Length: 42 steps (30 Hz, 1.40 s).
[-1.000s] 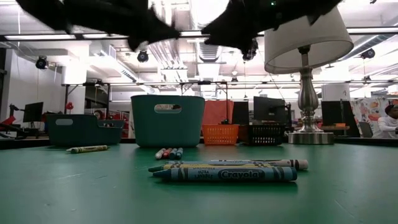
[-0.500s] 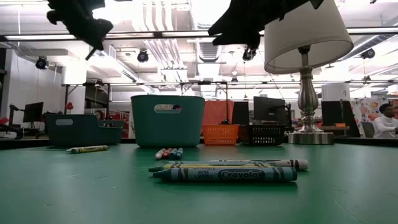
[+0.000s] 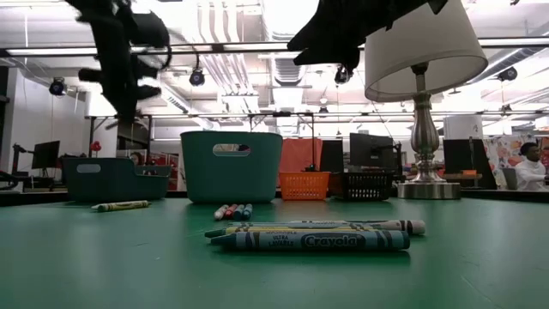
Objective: Sort crayons
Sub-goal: Put the orange crayon into the blue bin, then put the white crayon into the black bin
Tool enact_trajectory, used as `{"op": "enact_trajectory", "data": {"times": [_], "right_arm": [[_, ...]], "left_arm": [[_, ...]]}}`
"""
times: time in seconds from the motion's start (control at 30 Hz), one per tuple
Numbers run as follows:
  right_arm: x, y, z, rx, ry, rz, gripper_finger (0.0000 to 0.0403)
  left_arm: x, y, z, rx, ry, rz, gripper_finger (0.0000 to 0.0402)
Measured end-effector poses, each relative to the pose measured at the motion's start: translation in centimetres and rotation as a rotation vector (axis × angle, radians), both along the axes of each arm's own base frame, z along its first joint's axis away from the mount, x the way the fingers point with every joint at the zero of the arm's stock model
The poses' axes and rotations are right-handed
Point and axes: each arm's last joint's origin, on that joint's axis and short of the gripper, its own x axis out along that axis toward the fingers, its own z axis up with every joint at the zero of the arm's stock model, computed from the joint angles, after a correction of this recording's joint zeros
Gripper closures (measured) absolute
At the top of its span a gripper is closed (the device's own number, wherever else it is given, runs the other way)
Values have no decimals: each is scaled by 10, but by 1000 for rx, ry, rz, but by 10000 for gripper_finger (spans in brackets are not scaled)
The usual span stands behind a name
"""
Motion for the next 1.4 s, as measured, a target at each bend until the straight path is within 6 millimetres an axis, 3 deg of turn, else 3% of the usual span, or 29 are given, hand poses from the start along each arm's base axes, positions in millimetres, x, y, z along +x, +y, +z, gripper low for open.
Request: {"op": "enact_trajectory", "data": {"times": [0.17,0.37,0.63,0.87,1.1,1.4], "right_arm": [[0,0,0,-1,0,0,202],[-1,0,-2,-2,15,1,202],[-1,0,-2,-2,16,0,202],[-1,0,-2,2,16,-1,202],[-1,0,-2,8,15,-4,202],[-1,0,-3,33,19,-15,202]], "left_arm": [[1,30,-27,-98,119,84,397],[12,38,-46,-148,217,92,397],[17,45,-58,-144,278,122,360],[17,44,-56,-132,268,120,328],[21,25,-36,-56,193,69,322],[40,-42,5,143,-65,-135,322]]}}
